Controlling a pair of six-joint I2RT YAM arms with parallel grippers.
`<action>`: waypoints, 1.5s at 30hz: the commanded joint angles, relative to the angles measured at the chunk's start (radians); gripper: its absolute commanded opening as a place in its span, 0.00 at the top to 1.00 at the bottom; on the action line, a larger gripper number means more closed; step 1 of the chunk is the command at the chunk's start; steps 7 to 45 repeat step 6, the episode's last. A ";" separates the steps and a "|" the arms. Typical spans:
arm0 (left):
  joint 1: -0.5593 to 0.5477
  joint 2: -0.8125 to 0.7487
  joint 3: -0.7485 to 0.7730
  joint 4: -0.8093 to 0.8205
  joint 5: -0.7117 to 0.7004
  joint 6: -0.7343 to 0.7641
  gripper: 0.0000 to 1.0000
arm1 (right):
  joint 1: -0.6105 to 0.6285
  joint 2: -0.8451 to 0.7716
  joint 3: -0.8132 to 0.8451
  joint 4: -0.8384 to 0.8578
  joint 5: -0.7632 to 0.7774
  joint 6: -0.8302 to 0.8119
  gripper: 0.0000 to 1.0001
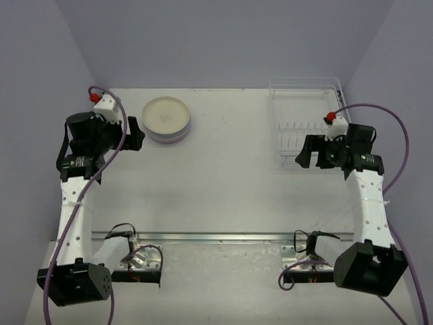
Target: Unload the plates from the dish rack
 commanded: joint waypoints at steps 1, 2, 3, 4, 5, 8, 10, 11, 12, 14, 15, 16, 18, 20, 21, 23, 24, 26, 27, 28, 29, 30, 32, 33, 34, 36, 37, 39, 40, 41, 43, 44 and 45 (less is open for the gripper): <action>-0.003 -0.035 -0.048 0.088 -0.034 0.036 0.00 | -0.004 -0.049 -0.028 0.094 0.007 0.041 0.01; -0.003 -0.038 -0.054 0.088 -0.036 0.034 0.00 | -0.004 -0.056 -0.036 0.099 0.007 0.042 0.01; -0.003 -0.037 -0.058 0.090 -0.038 0.031 0.00 | -0.004 -0.063 -0.042 0.102 0.009 0.042 0.01; -0.003 -0.037 -0.060 0.094 -0.038 0.027 0.00 | -0.004 -0.066 -0.047 0.104 0.011 0.041 0.01; -0.003 -0.036 -0.060 0.100 -0.038 0.025 0.00 | -0.004 -0.072 -0.053 0.107 0.016 0.040 0.01; -0.003 -0.034 -0.061 0.107 -0.037 0.022 0.00 | -0.004 -0.081 -0.061 0.111 0.020 0.037 0.01; -0.003 -0.034 -0.061 0.107 -0.037 0.022 0.00 | -0.004 -0.081 -0.061 0.111 0.020 0.037 0.01; -0.003 -0.034 -0.061 0.107 -0.037 0.022 0.00 | -0.004 -0.081 -0.061 0.111 0.020 0.037 0.01; -0.003 -0.034 -0.061 0.107 -0.037 0.022 0.00 | -0.004 -0.081 -0.061 0.111 0.020 0.037 0.01; -0.003 -0.034 -0.061 0.107 -0.037 0.022 0.00 | -0.004 -0.081 -0.061 0.111 0.020 0.037 0.01; -0.003 -0.034 -0.061 0.107 -0.037 0.022 0.00 | -0.004 -0.081 -0.061 0.111 0.020 0.037 0.01; -0.003 -0.034 -0.061 0.107 -0.037 0.022 0.00 | -0.004 -0.081 -0.061 0.111 0.020 0.037 0.01; -0.003 -0.034 -0.061 0.107 -0.037 0.022 0.00 | -0.004 -0.081 -0.061 0.111 0.020 0.037 0.01; -0.003 -0.034 -0.061 0.107 -0.037 0.022 0.00 | -0.004 -0.081 -0.061 0.111 0.020 0.037 0.01; -0.003 -0.034 -0.061 0.107 -0.037 0.022 0.00 | -0.004 -0.081 -0.061 0.111 0.020 0.037 0.01; -0.003 -0.034 -0.061 0.107 -0.037 0.022 0.00 | -0.004 -0.081 -0.061 0.111 0.020 0.037 0.01; -0.003 -0.034 -0.061 0.107 -0.037 0.022 0.00 | -0.004 -0.081 -0.061 0.111 0.020 0.037 0.01; -0.003 -0.034 -0.061 0.107 -0.037 0.022 0.00 | -0.004 -0.081 -0.061 0.111 0.020 0.037 0.01; -0.003 -0.034 -0.061 0.107 -0.037 0.022 0.00 | -0.004 -0.081 -0.061 0.111 0.020 0.037 0.01; -0.003 -0.034 -0.061 0.107 -0.037 0.022 0.00 | -0.004 -0.081 -0.061 0.111 0.020 0.037 0.01; -0.003 -0.034 -0.061 0.107 -0.037 0.022 0.00 | -0.004 -0.081 -0.061 0.111 0.020 0.037 0.01; -0.003 -0.034 -0.061 0.107 -0.037 0.022 0.00 | -0.004 -0.081 -0.061 0.111 0.020 0.037 0.01; -0.003 -0.034 -0.061 0.107 -0.037 0.022 0.00 | -0.004 -0.081 -0.061 0.111 0.020 0.037 0.01; -0.003 -0.034 -0.061 0.107 -0.037 0.022 0.00 | -0.004 -0.081 -0.061 0.111 0.020 0.037 0.01; -0.003 -0.034 -0.061 0.107 -0.037 0.022 0.00 | -0.004 -0.081 -0.061 0.111 0.020 0.037 0.01; -0.003 -0.034 -0.061 0.107 -0.037 0.022 0.00 | -0.004 -0.081 -0.061 0.111 0.020 0.037 0.01; -0.003 -0.034 -0.061 0.107 -0.037 0.022 0.00 | -0.004 -0.081 -0.061 0.111 0.020 0.037 0.01; -0.003 -0.034 -0.061 0.107 -0.037 0.022 0.00 | -0.004 -0.081 -0.061 0.111 0.020 0.037 0.01; -0.003 -0.034 -0.061 0.107 -0.037 0.022 0.00 | -0.004 -0.081 -0.061 0.111 0.020 0.037 0.01; -0.003 -0.034 -0.061 0.107 -0.037 0.022 0.00 | -0.004 -0.081 -0.061 0.111 0.020 0.037 0.01; -0.003 -0.034 -0.061 0.107 -0.037 0.022 0.00 | -0.004 -0.081 -0.061 0.111 0.020 0.037 0.01; -0.003 -0.034 -0.061 0.107 -0.037 0.022 0.00 | -0.004 -0.081 -0.061 0.111 0.020 0.037 0.01; -0.003 -0.034 -0.061 0.107 -0.037 0.022 0.00 | -0.004 -0.081 -0.061 0.111 0.020 0.037 0.01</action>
